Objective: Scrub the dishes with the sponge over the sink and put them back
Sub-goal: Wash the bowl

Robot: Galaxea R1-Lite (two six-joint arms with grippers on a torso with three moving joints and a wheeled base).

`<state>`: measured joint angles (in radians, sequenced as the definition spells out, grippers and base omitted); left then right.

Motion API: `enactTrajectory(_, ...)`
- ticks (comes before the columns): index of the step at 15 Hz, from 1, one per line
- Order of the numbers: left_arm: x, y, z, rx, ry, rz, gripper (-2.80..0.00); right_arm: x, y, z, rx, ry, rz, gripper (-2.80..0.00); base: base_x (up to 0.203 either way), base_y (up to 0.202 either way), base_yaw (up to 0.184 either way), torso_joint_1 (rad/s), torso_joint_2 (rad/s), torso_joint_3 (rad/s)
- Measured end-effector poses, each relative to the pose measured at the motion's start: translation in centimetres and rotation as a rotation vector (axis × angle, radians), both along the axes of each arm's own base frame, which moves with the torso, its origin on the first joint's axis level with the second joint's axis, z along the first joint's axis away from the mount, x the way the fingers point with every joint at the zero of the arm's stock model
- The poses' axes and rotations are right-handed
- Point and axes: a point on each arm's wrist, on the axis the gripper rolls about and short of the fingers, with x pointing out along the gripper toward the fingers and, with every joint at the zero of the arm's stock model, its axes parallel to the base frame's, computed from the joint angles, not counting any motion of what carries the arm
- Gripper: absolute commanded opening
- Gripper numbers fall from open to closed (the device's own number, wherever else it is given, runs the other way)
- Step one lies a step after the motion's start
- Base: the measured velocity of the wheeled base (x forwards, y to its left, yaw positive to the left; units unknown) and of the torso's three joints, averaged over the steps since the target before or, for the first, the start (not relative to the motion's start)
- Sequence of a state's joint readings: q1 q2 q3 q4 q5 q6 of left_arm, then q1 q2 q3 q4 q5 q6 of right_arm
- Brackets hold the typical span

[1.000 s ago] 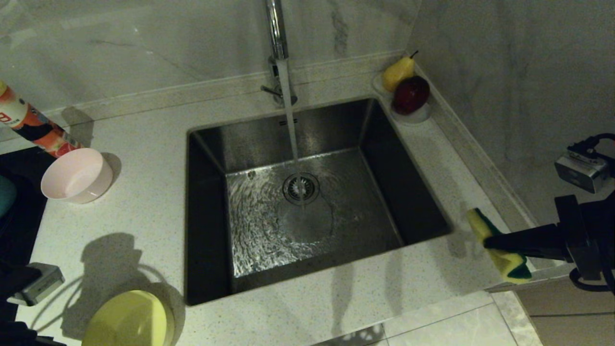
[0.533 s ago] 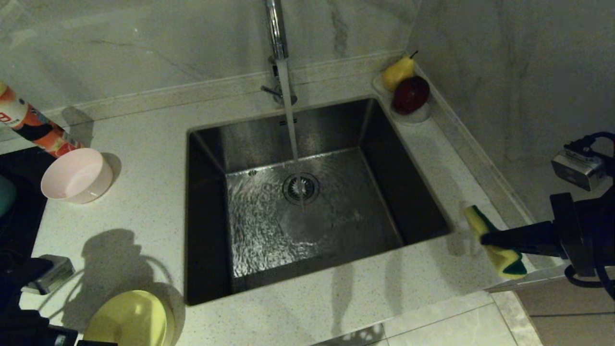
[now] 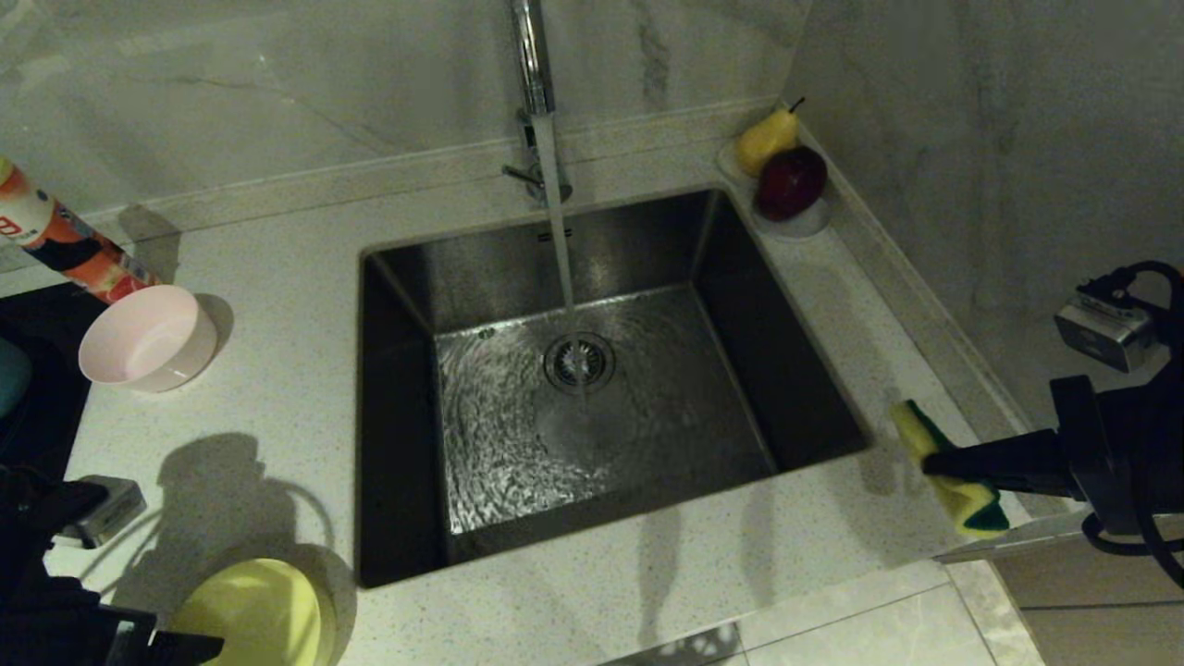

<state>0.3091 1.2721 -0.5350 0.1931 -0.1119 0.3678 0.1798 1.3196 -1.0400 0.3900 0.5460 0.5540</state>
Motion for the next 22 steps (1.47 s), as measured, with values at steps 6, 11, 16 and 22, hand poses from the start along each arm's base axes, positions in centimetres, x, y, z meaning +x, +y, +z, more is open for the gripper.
enactTrajectory(6,0.9,0.3,1.1,0.004,-0.041,0.045,0.0,0.2,0.0,-0.6,-0.005,0.022,0.0,-2.8,0.0,0.0,0.0,0.0,0.0,0.0)
enactTrajectory(11,1.7,0.5,3.4,-0.113,-0.153,0.156,0.0,0.5,0.2,-0.5,-0.003,0.025,0.003,-2.8,0.0,0.0,0.0,0.0,0.0,0.0)
enactTrajectory(16,1.2,0.5,4.5,-0.167,-0.207,0.15,0.0,0.7,0.4,-0.9,-0.004,0.051,0.007,-2.8,0.0,0.0,0.0,0.0,0.0,0.0)
enactTrajectory(22,0.4,0.4,3.2,-0.244,-0.182,0.113,0.0,0.6,0.4,-1.3,-0.015,0.076,0.007,-2.8,0.0,0.0,0.0,0.0,0.0,0.0)
